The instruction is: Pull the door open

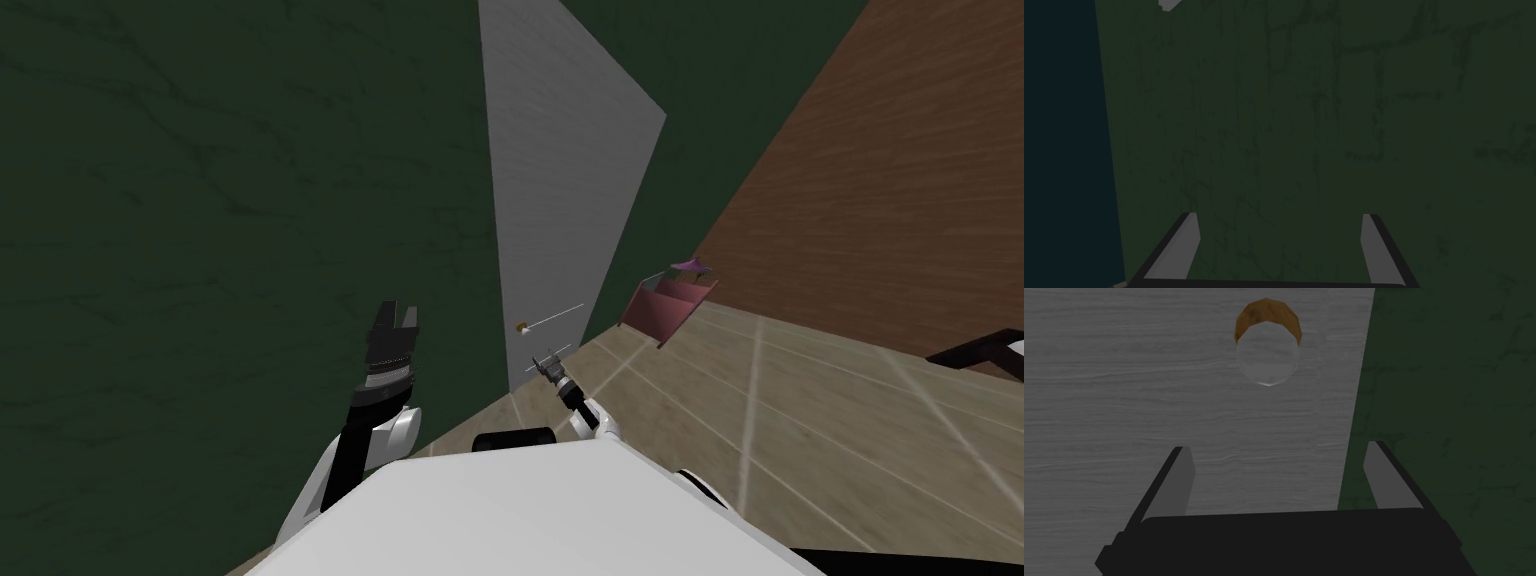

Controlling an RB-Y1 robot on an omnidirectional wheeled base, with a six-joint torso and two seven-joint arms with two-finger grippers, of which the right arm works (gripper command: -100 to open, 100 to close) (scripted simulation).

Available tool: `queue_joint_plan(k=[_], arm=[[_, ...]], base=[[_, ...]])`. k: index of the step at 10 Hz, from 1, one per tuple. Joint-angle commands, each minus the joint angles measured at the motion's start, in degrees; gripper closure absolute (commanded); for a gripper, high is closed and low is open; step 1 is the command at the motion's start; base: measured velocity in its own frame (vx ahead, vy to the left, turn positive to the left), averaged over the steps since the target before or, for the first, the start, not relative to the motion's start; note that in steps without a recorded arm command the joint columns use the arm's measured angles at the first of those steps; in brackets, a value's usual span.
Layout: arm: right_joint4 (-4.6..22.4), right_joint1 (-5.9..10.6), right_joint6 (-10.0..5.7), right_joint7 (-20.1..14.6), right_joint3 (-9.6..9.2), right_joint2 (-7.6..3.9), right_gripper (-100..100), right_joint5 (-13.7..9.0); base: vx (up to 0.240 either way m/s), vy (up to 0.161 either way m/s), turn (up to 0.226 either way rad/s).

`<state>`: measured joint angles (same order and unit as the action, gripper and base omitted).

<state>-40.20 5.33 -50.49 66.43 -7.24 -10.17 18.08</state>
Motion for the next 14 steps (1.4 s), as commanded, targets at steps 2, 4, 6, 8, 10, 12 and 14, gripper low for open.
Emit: queue_joint_plan(k=[2, 4, 6, 8, 10, 12, 14], arm=[[0.8, 0.06, -0.58, -0.2, 1.51, -0.4, -100, 0.3], [1.5, 0.08, -1.17, -0.5, 3.13, -0.8, -100, 0.6], [2.1, 0.1, -1.63, -0.8, 4.4, -1.11, -100, 0.8], [3.4, 0.14, -2.62, -1.3, 7.12, -1.78, -100, 1.3], [4.6, 0.17, -3.55, -1.9, 9.68, -2.41, -100, 1.8], [5.7, 0.21, -4.36, -2.3, 11.93, -2.96, -100, 2.2], [7.1, -0.09, -5.3, -1.9, 11.04, -2.62, 100, 2.1]], base=[[0.023, 0.032, 0.08], [-0.009, 0.171, 0.132], [0.061, 0.158, 0.13], [0.097, 0.091, 0.161], [0.196, 0.053, 0.193], [0.173, -0.044, 0.117], [-0.002, -0.002, -0.01]])
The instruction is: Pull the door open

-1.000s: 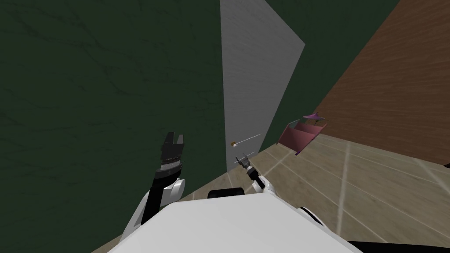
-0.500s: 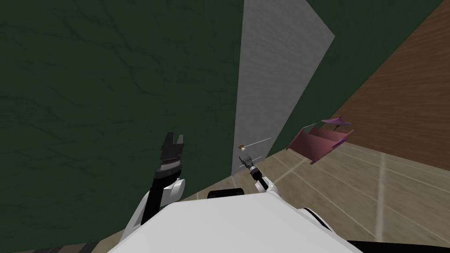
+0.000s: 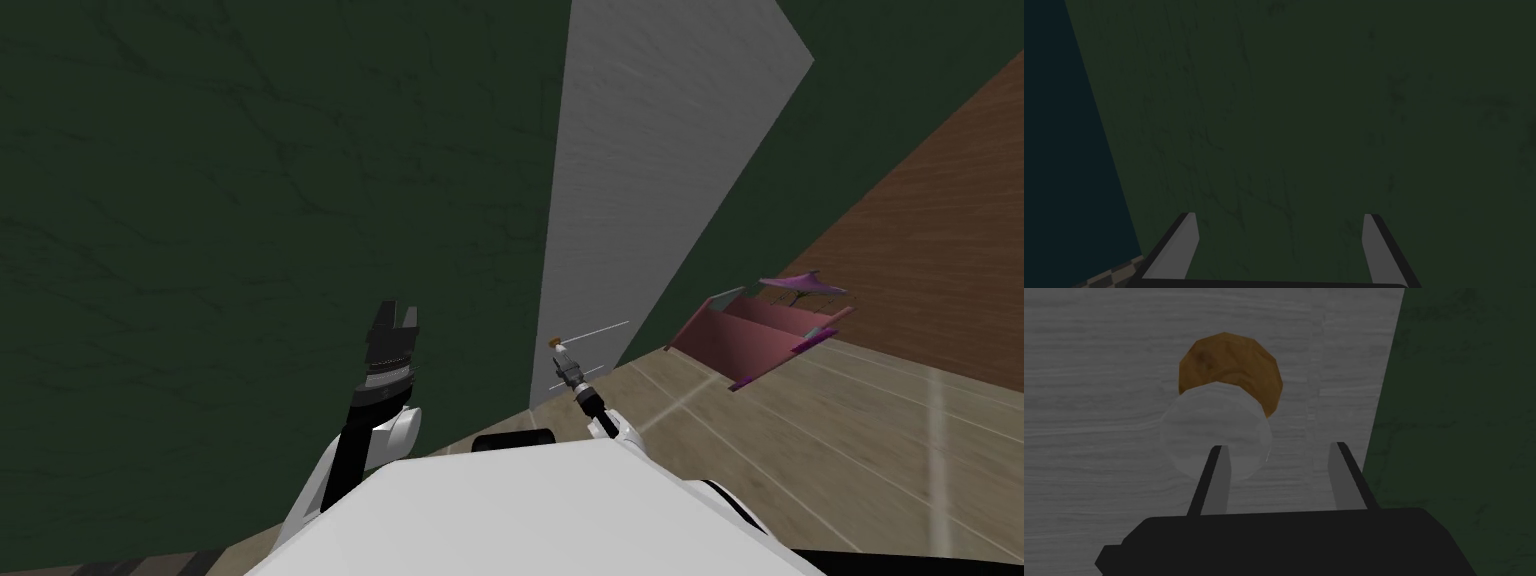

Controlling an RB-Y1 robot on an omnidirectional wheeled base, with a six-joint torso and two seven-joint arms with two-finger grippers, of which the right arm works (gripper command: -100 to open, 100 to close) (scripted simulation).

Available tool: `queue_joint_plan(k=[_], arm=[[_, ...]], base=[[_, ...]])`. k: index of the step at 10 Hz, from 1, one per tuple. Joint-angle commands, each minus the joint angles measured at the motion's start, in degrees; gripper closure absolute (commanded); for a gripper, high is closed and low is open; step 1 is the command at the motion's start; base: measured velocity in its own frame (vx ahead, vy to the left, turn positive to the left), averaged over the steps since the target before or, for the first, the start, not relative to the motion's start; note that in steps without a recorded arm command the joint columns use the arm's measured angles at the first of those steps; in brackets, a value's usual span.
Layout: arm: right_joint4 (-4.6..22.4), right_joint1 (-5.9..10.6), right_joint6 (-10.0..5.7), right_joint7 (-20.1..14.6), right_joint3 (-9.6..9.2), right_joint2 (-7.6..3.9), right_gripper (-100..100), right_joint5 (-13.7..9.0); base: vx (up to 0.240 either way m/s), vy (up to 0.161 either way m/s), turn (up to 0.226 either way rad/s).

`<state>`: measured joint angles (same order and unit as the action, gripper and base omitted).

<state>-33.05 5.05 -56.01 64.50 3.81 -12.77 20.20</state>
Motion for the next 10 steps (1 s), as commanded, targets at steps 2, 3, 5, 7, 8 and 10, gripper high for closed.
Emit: queue_joint_plan(k=[2, 3, 5, 7, 8, 10], arm=[[-0.1, 0.18, 0.22, 0.0, -0.01, -0.01, 100, 0.0], [-0.1, 0.18, 0.22, 0.0, -0.01, -0.01, 100, 0.0], [-0.1, 0.18, 0.22, 0.0, -0.01, -0.01, 100, 0.0], [-0.3, 0.0, -0.11, -0.5, -0.15, -0.71, -100, 0.1], [-0.4, 0.0, -0.23, -0.8, -0.22, -1.08, -100, 0.2], [-0.7, 0.0, -0.48, -1.3, -0.38, -1.83, -100, 0.3]], base=[[-0.009, 0.0, -0.007], [0.0, 0.0, 0.0], [0.0, 0.0, 0.0], [-0.147, 0.011, -0.018], [-0.184, -0.034, -0.026], [-0.203, -0.084, -0.048]])
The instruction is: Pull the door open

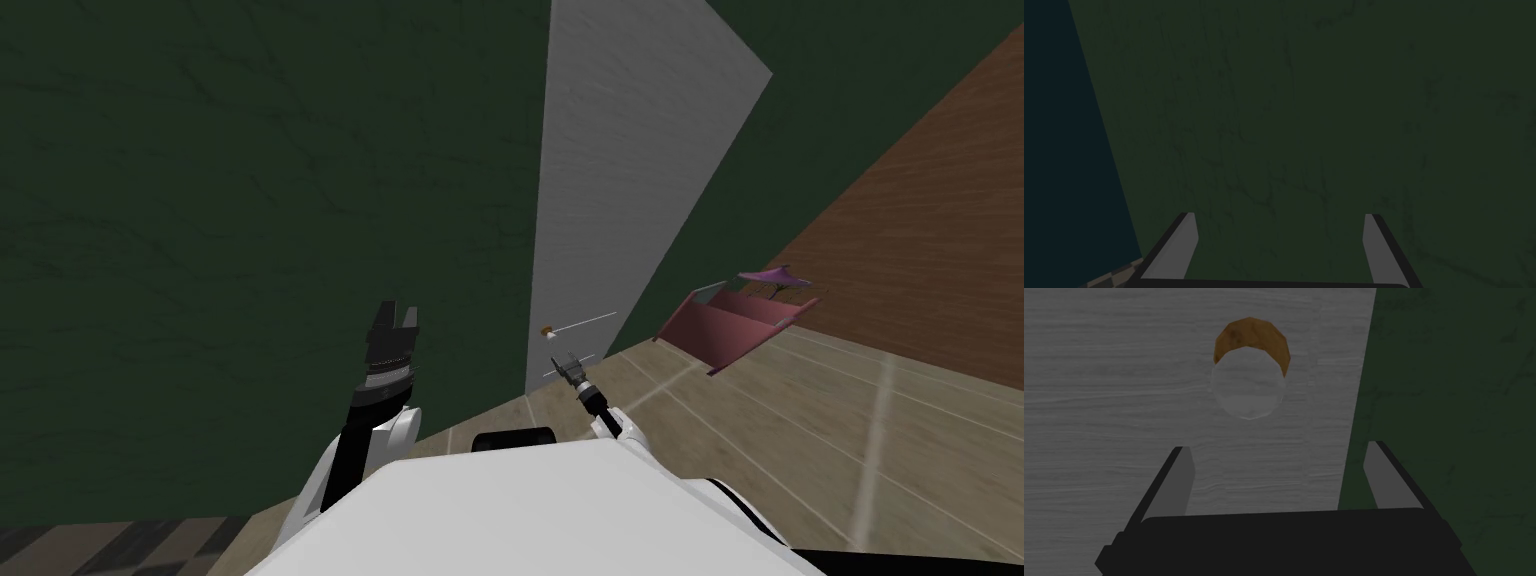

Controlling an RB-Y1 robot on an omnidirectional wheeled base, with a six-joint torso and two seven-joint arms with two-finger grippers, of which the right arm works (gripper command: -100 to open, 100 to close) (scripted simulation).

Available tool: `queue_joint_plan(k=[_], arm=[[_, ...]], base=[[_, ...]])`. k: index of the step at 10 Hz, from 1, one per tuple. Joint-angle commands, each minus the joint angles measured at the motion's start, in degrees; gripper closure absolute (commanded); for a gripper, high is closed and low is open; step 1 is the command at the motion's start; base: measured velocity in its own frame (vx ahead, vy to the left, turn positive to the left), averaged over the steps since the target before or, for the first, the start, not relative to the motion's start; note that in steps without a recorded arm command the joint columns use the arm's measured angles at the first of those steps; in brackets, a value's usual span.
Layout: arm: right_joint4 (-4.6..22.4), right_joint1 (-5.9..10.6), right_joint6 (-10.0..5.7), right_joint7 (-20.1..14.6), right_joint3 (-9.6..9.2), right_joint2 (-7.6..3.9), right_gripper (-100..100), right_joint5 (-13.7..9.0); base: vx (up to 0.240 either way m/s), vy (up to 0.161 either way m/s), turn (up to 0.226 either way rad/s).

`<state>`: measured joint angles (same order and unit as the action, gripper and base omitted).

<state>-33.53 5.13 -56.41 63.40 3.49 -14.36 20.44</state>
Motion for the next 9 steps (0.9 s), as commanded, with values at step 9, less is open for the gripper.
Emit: queue_joint_plan(k=[9], arm=[[5.1, -2.71, -3.27, -0.1, 3.63, -3.29, -100, -3.8]], base=[[0.074, 0.022, 0.131]])
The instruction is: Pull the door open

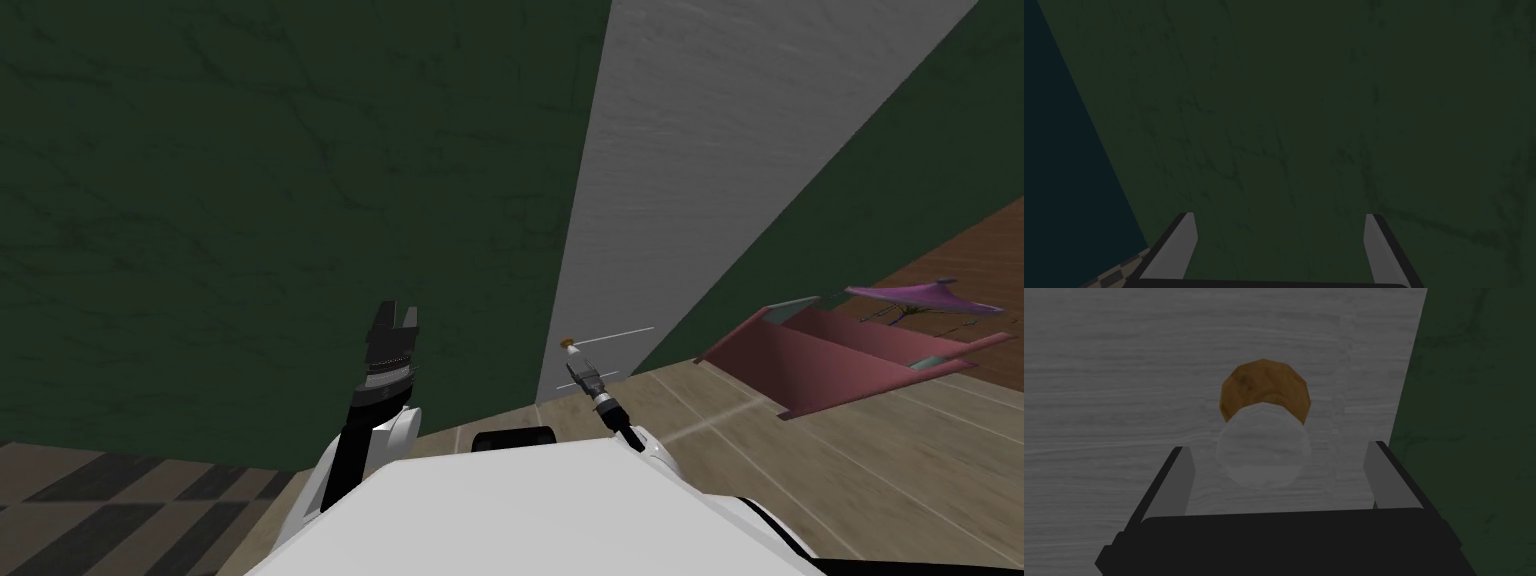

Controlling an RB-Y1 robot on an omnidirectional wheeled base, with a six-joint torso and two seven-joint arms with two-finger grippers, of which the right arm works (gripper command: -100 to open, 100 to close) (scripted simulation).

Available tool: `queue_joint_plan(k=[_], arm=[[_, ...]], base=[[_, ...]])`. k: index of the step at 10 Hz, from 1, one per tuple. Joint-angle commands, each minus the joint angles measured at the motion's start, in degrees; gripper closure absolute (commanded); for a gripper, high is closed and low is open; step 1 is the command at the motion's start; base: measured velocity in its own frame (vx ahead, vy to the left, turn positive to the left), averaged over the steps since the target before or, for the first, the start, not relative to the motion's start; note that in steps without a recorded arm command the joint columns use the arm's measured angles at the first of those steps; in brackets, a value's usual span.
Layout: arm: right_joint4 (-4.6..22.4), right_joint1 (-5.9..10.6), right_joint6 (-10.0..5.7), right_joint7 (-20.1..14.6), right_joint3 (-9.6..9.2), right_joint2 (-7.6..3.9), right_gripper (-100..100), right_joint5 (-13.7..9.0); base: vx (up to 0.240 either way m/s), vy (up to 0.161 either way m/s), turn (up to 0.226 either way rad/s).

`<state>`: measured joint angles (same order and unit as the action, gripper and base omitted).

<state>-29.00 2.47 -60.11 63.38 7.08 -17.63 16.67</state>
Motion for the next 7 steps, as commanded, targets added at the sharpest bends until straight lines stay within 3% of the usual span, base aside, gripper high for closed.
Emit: queue_joint_plan(k=[1, 3, 6, 7], arm=[[-2.5, -0.04, 0.43, -0.1, 0.04, -0.02, -100, 0.0], [-1.6, -1.18, -0.87, -0.1, 1.6, -1.26, -100, -1.7], [-2.2, -1.31, -0.57, -0.2, 1.55, -1.19, -100, -1.6], [-2.2, -1.31, -0.57, -0.2, 1.55, -1.19, 100, -1.6]], base=[[-0.005, -0.008, -0.03], [0.101, 0.01, 0.256], [0.062, 0.008, -0.004], [0.0, 0.0, 0.0]])
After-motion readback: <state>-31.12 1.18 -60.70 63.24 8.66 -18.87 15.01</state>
